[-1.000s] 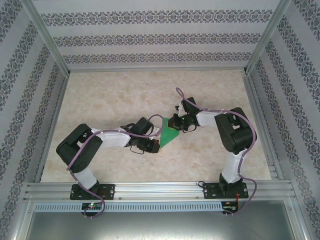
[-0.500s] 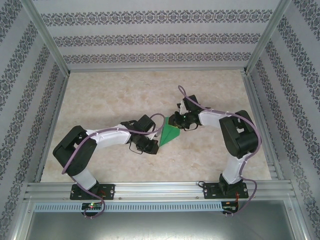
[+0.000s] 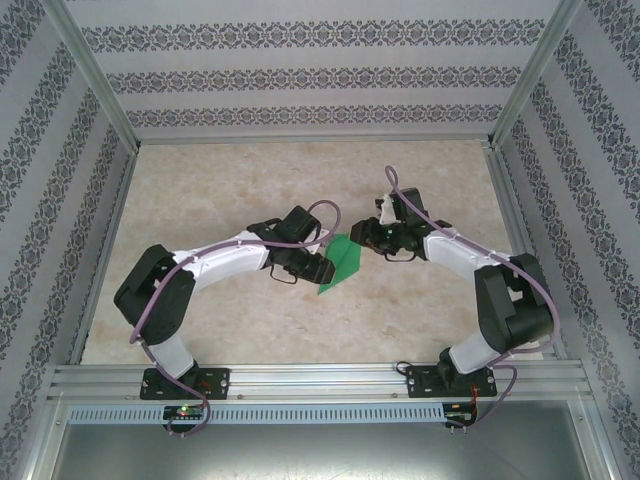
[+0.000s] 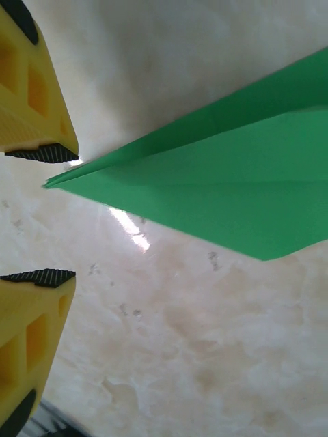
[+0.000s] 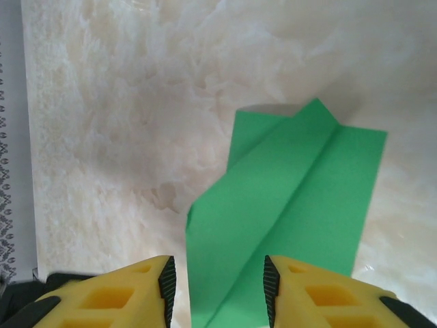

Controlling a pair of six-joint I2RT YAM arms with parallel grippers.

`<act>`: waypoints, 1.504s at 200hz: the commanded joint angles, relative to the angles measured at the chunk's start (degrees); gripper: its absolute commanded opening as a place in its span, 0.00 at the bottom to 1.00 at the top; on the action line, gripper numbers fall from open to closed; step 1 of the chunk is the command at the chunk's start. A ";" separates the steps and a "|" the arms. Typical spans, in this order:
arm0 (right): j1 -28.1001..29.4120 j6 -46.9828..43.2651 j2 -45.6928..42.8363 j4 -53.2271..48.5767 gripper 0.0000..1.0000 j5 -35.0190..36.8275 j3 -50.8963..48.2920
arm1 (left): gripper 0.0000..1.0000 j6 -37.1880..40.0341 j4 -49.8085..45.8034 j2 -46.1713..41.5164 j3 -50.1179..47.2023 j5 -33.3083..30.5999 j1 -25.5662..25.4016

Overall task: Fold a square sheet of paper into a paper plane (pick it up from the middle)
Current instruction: Fourth fold the wing at the center of the table, then pick up the paper from the center of the table.

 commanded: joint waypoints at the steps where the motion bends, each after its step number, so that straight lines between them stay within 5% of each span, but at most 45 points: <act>1: -1.33 -0.01 -3.64 -0.38 0.41 -0.95 -2.31 | 0.48 2.56 1.62 2.99 2.30 -1.07 1.37; 79: -4.82 0.34 -10.54 -0.13 0.44 -1.55 -9.15 | 0.44 2.76 4.28 10.90 7.08 6.28 3.96; 182: -5.72 0.62 -10.93 1.53 0.46 -3.43 -11.91 | 0.09 2.58 3.39 13.05 8.99 9.55 4.41; 245: -6.07 2.01 -12.21 3.20 0.50 -5.10 -12.38 | 0.06 2.84 3.29 10.64 10.07 12.65 5.54; 301: -6.16 14.07 -12.61 16.14 0.56 -8.77 -16.87 | 0.06 -1.91 7.50 6.60 9.93 13.52 7.12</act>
